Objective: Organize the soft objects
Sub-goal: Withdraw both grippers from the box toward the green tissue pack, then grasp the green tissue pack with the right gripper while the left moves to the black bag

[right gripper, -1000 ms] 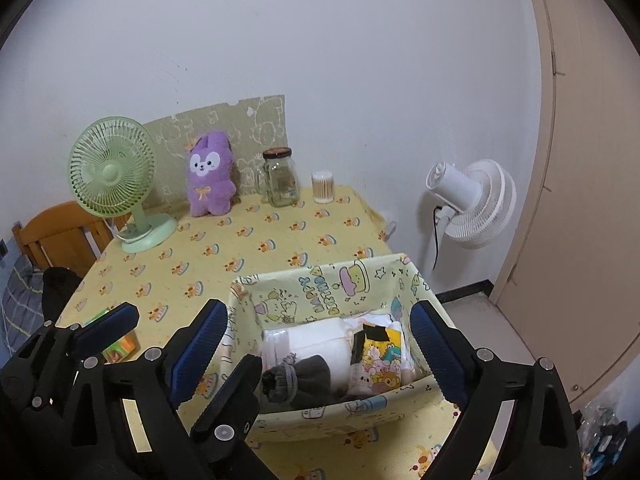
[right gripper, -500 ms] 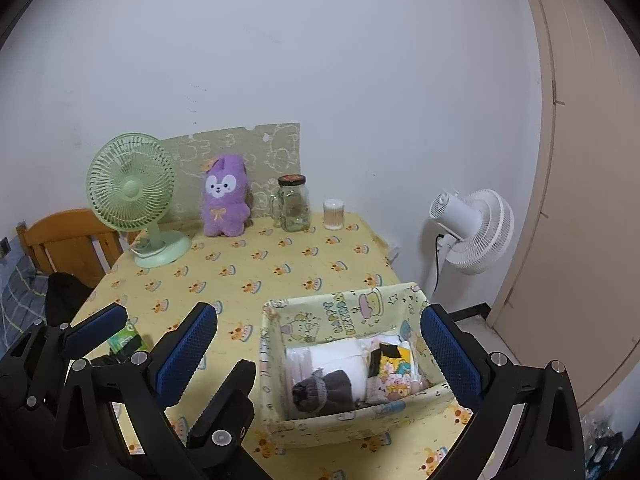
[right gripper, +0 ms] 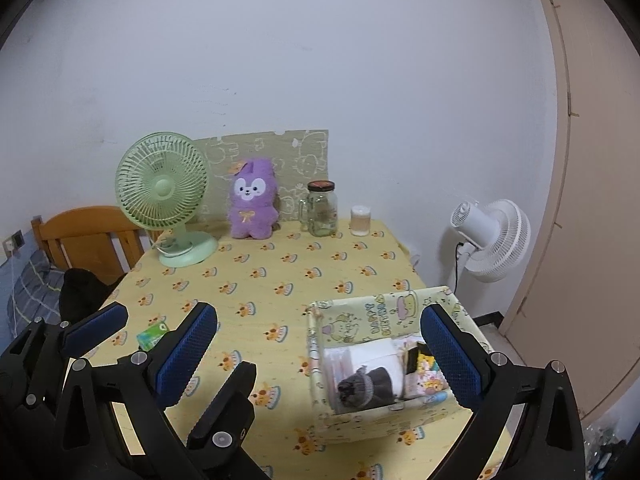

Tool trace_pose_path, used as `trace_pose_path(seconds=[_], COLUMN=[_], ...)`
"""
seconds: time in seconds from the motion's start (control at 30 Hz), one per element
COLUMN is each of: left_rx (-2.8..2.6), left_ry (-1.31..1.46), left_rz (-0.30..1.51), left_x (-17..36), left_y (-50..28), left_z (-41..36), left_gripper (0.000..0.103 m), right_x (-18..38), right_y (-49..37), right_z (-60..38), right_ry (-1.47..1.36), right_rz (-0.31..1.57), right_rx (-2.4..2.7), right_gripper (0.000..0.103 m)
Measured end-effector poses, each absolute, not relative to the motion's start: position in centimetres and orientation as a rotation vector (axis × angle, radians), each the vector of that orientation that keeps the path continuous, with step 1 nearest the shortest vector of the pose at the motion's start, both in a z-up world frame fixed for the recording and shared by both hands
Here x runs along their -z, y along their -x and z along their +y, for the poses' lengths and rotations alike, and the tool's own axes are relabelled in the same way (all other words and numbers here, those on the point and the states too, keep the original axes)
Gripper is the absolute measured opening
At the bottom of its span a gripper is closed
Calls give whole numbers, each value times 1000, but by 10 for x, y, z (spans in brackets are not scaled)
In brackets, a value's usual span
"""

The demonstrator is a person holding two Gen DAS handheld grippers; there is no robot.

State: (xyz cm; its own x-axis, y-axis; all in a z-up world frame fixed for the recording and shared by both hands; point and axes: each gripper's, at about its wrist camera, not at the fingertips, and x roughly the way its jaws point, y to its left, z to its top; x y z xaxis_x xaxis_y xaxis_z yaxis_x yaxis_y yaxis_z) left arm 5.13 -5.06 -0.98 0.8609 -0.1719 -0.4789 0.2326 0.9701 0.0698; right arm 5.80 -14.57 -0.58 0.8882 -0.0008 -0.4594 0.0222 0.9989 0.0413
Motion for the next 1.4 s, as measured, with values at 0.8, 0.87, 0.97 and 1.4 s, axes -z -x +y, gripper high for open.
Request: trace_pose_path(seconds=[0.8, 0.87, 0.97, 1.4], left_rx=[126, 117, 106, 25], left_ry=[-98, -98, -107, -87], left_rz=[543, 545, 557, 669], left_x=[47, 52, 60, 103], left_y=[-71, -73, -78, -100], left_z=[15, 20, 27, 65], left_gripper=[95, 95, 95, 95], right_x=[43, 48, 55, 104], right_y=[-86, -89, -95, -129], right_z=[-79, -73, -64, -20], right_ry=[-31, -33, -23, -5], right_rz=[535, 539, 545, 655], right_rx=[-75, -86, -106, -205], right_gripper=[103, 103, 103, 103])
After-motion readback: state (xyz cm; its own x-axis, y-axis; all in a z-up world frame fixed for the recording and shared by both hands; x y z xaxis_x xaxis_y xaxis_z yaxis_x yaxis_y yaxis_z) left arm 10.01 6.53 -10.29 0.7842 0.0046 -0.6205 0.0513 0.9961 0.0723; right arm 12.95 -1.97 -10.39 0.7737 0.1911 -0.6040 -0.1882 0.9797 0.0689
